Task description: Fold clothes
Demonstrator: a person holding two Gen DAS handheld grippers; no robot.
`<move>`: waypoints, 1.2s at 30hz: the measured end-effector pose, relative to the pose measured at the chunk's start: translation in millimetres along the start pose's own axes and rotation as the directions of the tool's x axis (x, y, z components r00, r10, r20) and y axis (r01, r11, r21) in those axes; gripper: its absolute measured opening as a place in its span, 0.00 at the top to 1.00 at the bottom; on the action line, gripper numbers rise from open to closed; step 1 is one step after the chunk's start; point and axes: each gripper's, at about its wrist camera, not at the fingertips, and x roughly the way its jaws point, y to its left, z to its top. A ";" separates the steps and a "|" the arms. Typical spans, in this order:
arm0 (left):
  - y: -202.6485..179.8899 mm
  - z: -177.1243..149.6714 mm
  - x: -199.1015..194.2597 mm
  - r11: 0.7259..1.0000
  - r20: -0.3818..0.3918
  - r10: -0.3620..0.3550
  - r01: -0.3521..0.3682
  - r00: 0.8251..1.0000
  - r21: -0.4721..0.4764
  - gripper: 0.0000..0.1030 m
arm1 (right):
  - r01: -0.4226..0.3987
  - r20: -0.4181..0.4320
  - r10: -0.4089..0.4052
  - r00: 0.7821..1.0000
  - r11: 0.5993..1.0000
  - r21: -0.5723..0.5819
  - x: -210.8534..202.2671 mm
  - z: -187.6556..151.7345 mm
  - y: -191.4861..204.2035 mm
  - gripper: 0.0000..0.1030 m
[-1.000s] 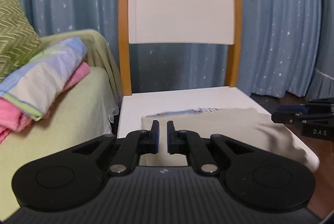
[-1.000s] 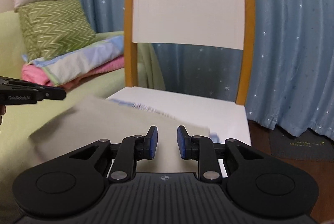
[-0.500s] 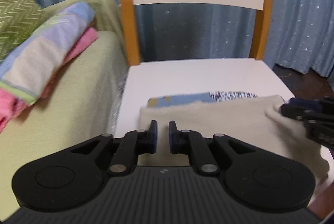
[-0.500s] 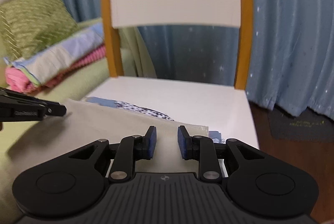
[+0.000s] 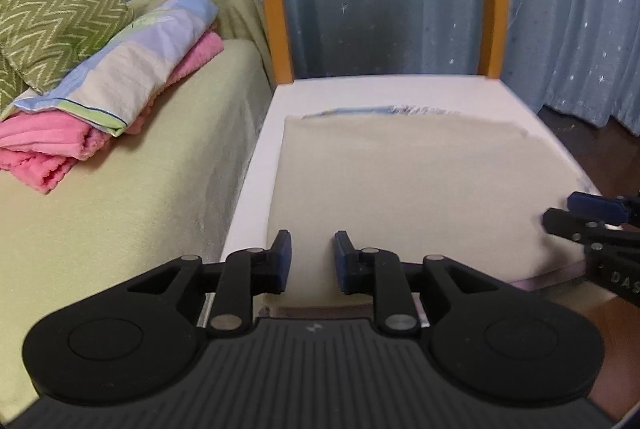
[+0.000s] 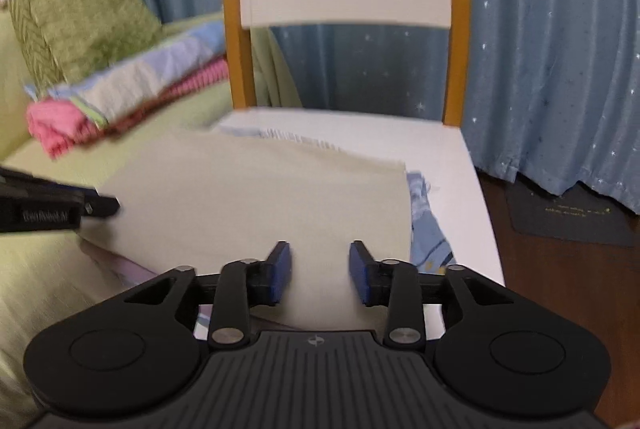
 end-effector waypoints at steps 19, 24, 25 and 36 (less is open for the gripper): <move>-40.6 -57.2 -147.2 0.991 -0.039 0.054 -0.058 0.998 -0.119 0.37 | -0.018 -0.043 0.021 0.999 0.997 0.071 -129.5 -25.9 15.7 0.14; -40.7 -76.4 -169.5 0.984 -0.036 0.102 -0.106 0.994 -0.143 0.26 | 0.019 -0.051 -0.017 0.999 0.998 0.053 -149.7 -29.8 27.8 0.05; -39.6 -80.3 -171.9 0.982 -0.039 0.106 -0.111 0.994 -0.150 0.25 | 0.020 -0.049 -0.018 0.999 0.999 0.050 -153.1 -30.1 29.7 0.05; -35.3 -102.7 -195.6 0.968 -0.042 0.163 -0.168 0.986 -0.185 0.08 | 0.021 -0.062 -0.019 0.998 0.999 0.027 -171.6 -34.8 45.0 0.02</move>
